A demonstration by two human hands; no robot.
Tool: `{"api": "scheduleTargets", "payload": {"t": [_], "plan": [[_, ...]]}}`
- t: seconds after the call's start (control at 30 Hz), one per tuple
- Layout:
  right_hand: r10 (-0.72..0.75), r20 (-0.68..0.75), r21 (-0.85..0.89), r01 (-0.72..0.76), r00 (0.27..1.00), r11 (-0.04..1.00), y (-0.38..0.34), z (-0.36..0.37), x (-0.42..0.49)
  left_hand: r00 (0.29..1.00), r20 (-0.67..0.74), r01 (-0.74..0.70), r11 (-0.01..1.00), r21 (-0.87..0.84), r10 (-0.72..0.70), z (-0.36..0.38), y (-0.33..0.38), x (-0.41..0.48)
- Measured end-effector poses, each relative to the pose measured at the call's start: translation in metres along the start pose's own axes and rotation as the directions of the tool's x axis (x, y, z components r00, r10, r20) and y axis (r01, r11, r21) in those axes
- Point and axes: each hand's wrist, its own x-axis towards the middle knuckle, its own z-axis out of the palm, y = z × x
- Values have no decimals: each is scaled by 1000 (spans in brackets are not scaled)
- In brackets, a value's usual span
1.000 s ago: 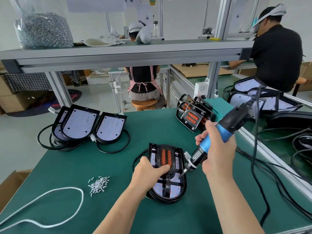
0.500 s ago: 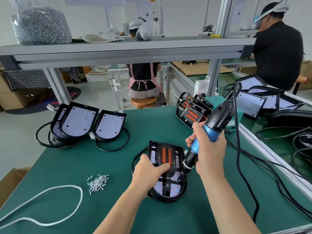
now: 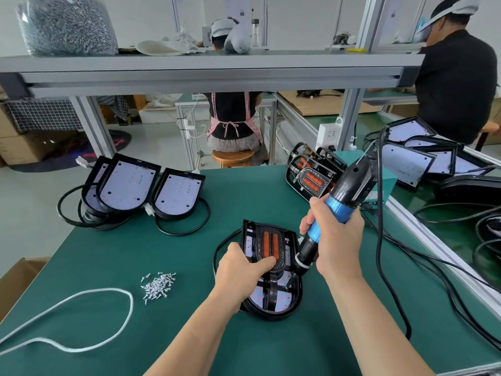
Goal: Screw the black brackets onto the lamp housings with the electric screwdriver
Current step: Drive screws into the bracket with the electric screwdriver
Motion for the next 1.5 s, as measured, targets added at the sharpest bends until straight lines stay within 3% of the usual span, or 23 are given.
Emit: {"api": "scheduleTargets", "payload": {"t": [0.27, 0.53, 0.83, 0.93, 1.03, 1.13, 1.23, 1.37, 1.5], "plan": [[-30, 171, -32, 36, 985, 999, 4, 3, -4, 1000, -15, -3, 1000, -18, 2, 2, -2, -1], [59, 114, 85, -69, 992, 994, -1, -9, 0, 1000, -11, 26, 999, -47, -26, 1, 1, -3], [-37, 105, 219, 13, 994, 976, -30, -4, 16, 999, -25, 39, 999, -27, -40, 1, -3, -1], [139, -21, 424, -117, 990, 898, -24, -13, 23, 995, -79, 51, 998, -27, -53, 2, -8, -1], [376, -111, 646, -220, 920, 731, -6, -30, 27, 988, -138, 65, 998, -17, -66, 2, -11, -1], [507, -127, 752, -251, 853, 610, 19, -43, 23, 989, -139, 49, 996, 69, -39, 1, -9, -4], [580, -124, 808, -258, 805, 530, 41, -52, 18, 992, -121, -7, 981, 192, 31, -9, -7, -4], [598, -92, 819, -281, 796, 500, 51, -57, 20, 937, -272, -100, 914, 393, 220, -49, -14, 7], [600, -100, 808, -288, 794, 515, 54, -57, 19, 936, -317, 48, 834, 549, 155, -102, -29, 18]]}}
